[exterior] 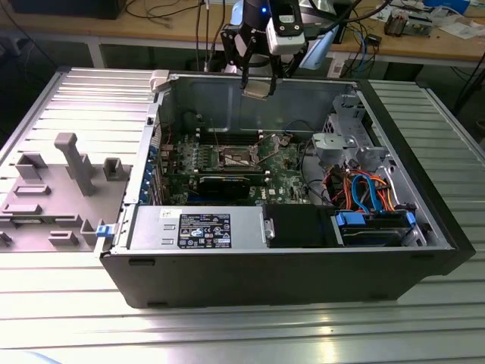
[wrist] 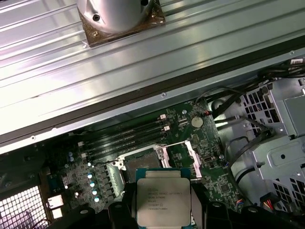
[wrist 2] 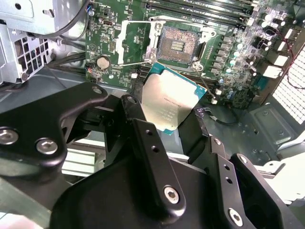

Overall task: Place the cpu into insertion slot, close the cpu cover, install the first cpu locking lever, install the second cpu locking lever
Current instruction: 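Place the cpu into insertion slot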

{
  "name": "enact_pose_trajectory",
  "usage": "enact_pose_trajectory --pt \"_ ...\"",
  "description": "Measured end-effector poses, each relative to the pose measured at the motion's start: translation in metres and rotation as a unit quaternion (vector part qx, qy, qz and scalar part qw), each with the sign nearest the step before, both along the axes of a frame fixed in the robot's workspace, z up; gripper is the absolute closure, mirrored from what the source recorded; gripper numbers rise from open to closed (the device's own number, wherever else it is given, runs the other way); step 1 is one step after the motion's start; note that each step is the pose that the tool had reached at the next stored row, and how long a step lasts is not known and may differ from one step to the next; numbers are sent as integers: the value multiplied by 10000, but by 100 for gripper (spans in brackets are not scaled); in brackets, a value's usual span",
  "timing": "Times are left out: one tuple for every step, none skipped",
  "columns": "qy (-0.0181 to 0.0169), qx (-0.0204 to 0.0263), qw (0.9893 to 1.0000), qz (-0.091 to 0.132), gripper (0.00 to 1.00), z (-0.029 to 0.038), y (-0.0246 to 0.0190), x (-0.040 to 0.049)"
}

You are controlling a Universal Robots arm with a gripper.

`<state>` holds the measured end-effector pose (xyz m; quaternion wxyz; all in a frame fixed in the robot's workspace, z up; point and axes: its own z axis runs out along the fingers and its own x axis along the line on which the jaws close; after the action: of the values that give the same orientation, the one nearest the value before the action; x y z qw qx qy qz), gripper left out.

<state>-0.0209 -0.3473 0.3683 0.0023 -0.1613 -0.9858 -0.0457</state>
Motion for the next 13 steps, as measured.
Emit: enact_pose_trajectory --pt "0 0 10000 -8 46 0 0 0" --pt "0 0 10000 -17 46 0 0 0" --pt "0 0 10000 -28 46 0 0 0" --pt "0 0 10000 -40 46 0 0 0" --pt "0 0 10000 -53 46 0 0 0" --pt "0 0 10000 -73 46 0 0 0" --pt "0 0 10000 -90 46 0 0 0" --pt "0 0 9999 -104 46 0 0 0" --pt "0 0 9999 -133 46 0 0 0" --pt "0 0 9999 -151 46 0 0 0" --pt "0 0 9999 -169 46 0 0 0" --pt "0 0 9998 -194 46 0 0 0" --pt "0 0 9998 -210 46 0 0 0"
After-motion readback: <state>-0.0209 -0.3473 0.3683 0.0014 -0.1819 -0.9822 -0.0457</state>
